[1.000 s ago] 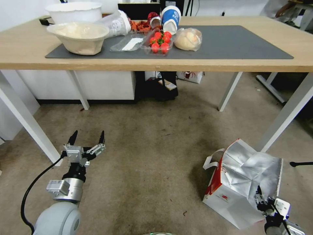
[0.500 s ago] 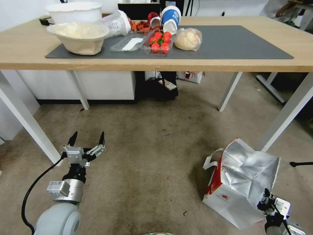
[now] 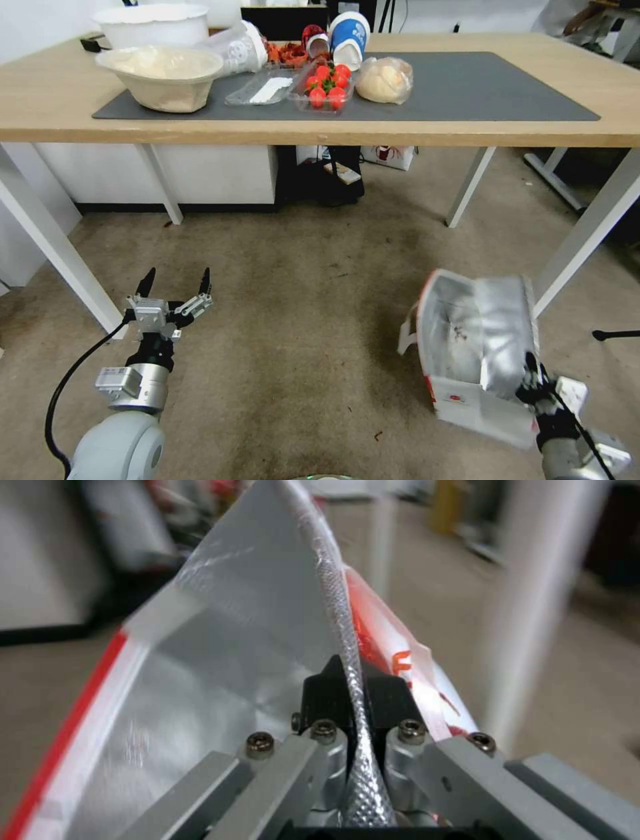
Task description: Pick up the food delivery bag from the floor and place it on the table.
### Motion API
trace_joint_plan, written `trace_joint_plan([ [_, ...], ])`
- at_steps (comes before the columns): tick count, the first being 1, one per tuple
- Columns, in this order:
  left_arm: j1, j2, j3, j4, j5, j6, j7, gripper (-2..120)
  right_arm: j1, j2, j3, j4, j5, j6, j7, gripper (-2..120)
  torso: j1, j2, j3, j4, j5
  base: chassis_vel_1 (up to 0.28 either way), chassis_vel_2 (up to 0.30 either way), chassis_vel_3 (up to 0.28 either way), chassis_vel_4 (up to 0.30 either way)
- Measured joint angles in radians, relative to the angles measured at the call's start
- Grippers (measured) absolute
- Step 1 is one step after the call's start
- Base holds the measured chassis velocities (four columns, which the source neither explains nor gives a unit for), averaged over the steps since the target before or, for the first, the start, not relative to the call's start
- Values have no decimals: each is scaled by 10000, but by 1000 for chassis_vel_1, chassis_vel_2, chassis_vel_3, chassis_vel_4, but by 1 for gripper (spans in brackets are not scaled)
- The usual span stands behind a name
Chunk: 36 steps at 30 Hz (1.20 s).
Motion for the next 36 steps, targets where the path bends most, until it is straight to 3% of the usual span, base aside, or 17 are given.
trace_joint_plan([
  [8, -120, 19, -60, 147, -141, -134, 83, 100, 337, -1596, 5, 664, 133, -621, -2123, 0, 0, 0, 1, 1, 0, 0, 0, 0, 0],
  [14, -201, 49, -64, 222, -189, -181, 92, 100, 394, -2329, -69, 732, 307, -517, -2853, 0, 0, 0, 0, 0, 2, 0, 0, 0, 0],
  [17, -278, 96, -81, 317, -285, -264, 180, 100, 429, -2759, 86, 722, 1126, -1, -3993, 0, 0, 1, 0, 0, -1, 0, 0, 0, 0],
  [18, -278, 96, -81, 317, -285, -264, 180, 100, 429, -2759, 86, 722, 1126, -1, -3993, 0, 0, 1, 0, 0, -1, 0, 0, 0, 0],
  [22, -360, 167, -102, 367, -431, -283, 197, 100, 425, -3127, 553, 447, 2282, 645, -6296, 0, 0, 0, 1, -1, 0, 0, 0, 0, 0],
  [26, -369, 201, -149, 377, -457, -281, 136, 100, 392, -3243, 821, 480, 2923, 534, -7393, 0, 0, 0, 0, -1, 1, 0, 0, 0, 0],
  [36, -384, 266, -165, 319, -518, -243, 112, 100, 427, -3509, 1323, 938, 4629, -383, -8815, 0, 0, 0, 0, -1, 1, 0, 0, 0, 0],
])
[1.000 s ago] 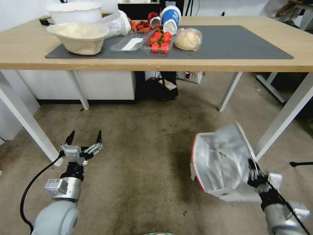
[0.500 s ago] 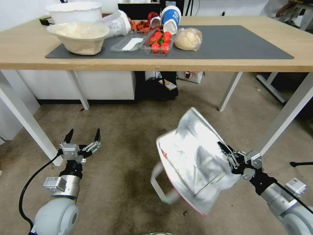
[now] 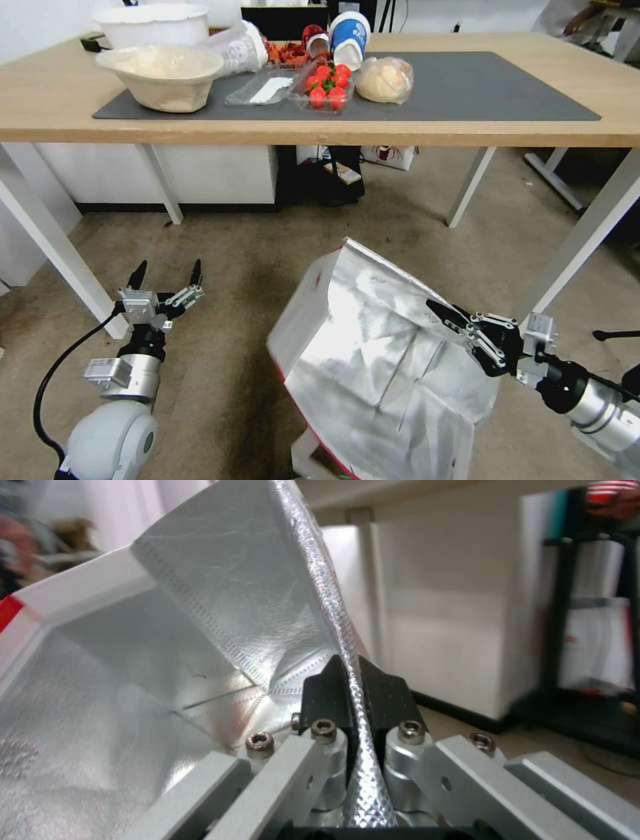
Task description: Pick up the food delivery bag from the floor and place it on the table.
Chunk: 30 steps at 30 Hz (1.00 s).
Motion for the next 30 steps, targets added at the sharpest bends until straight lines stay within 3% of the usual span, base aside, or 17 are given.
trace_joint_plan([
  [6, -115, 70, -27, -21, -225, -113, 18, 100, 13, -253, 514, 116, 1360, -702, -797, 0, 0, 0, 0, 0, 0, 0, 0, 0, 0],
  [13, -90, 152, -6, -10, -254, -154, 2, 100, 15, -306, 871, -120, 1761, -1052, -1903, 0, -1, 0, 0, 0, 0, 0, 0, 0, 0],
  [22, 3, 162, 74, -22, -372, -144, 124, 100, 36, -216, 925, -222, 1683, -1056, -1982, 0, 2, 36, 15, 0, 0, 0, 0, 0, 0],
  [30, 92, 151, 11, -3, -293, -174, 308, 100, 26, -197, 978, -245, 1617, -1020, -1931, 0, 17, 327, 293, 1, 0, 0, 0, 0, 0],
])
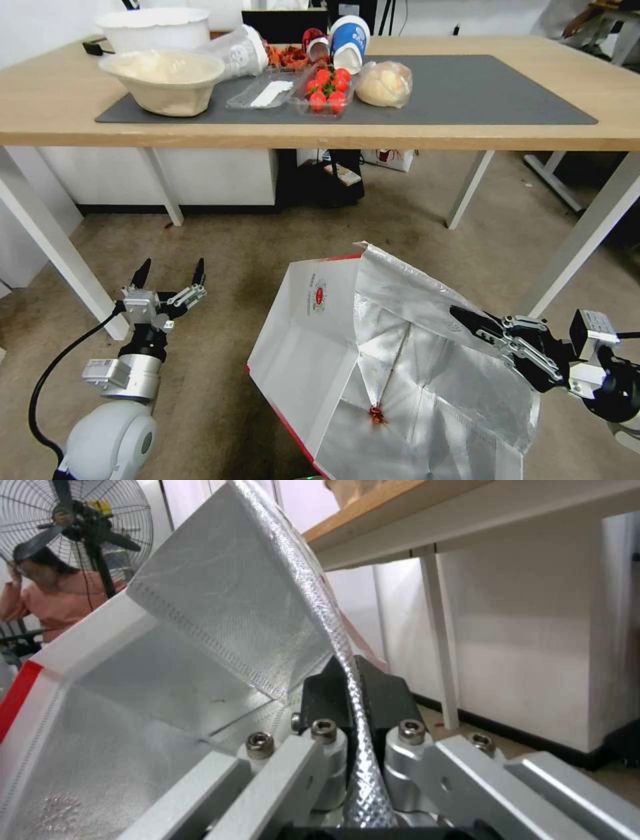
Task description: Pick up the food delivery bag from the floor and place it on the table.
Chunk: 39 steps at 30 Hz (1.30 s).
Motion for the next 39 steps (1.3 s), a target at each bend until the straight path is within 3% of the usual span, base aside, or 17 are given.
trace_joint_plan([
  [20, 314, -55, -57, -285, 39, 16, -8, 100, -231, 180, 179, 268, -55, 40, 6, 0, 90, 826, 745, 0, 0, 0, 0, 0, 0],
  [28, 529, -80, -109, -518, 115, -13, -3, 100, -335, 233, 326, 397, 13, 43, -64, 0, 191, 1314, 1132, 0, 0, 0, 0, 0, 0],
  [39, 727, -98, -137, -632, 261, 15, -4, 100, -344, 362, 321, 401, -30, 101, -120, 0, 301, 1761, 1468, 0, 0, 0, 0, 0, 0],
])
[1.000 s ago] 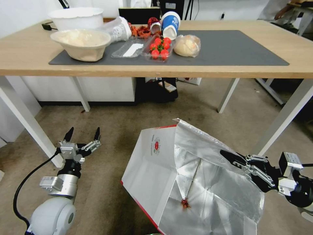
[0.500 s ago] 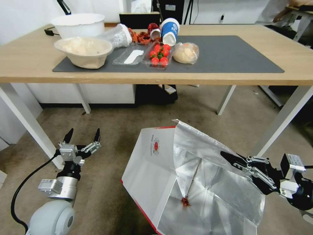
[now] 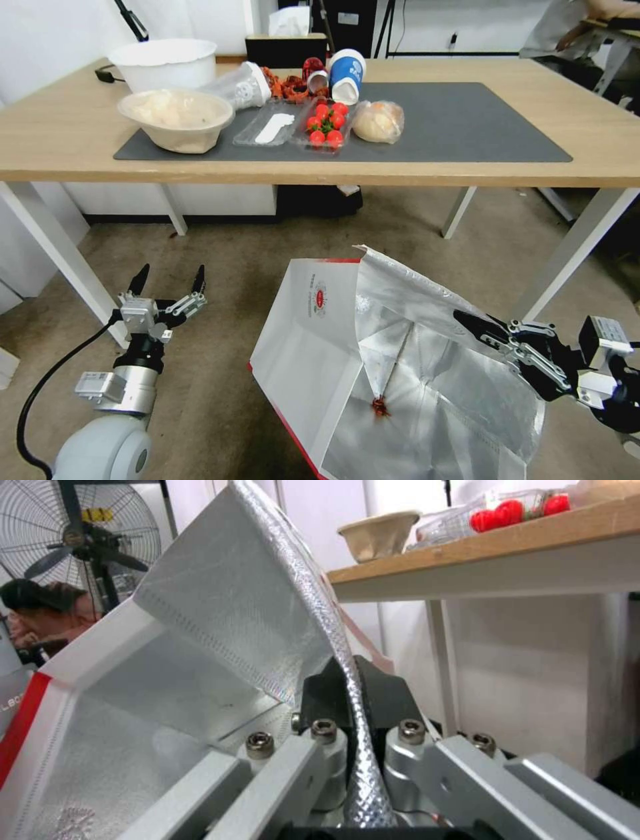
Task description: Pick up the food delivery bag from the floor and place it on the table.
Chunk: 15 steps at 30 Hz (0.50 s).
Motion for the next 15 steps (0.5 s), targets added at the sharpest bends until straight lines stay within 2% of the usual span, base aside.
trace_joint_plan([
  [15, 68, 160, -23, -67, 84, 244, -49, 100, 28, 23, -17, 8, -14, 18, 4, 0, 154, 569, 421, 0, -1, 0, 0, 0, 0],
])
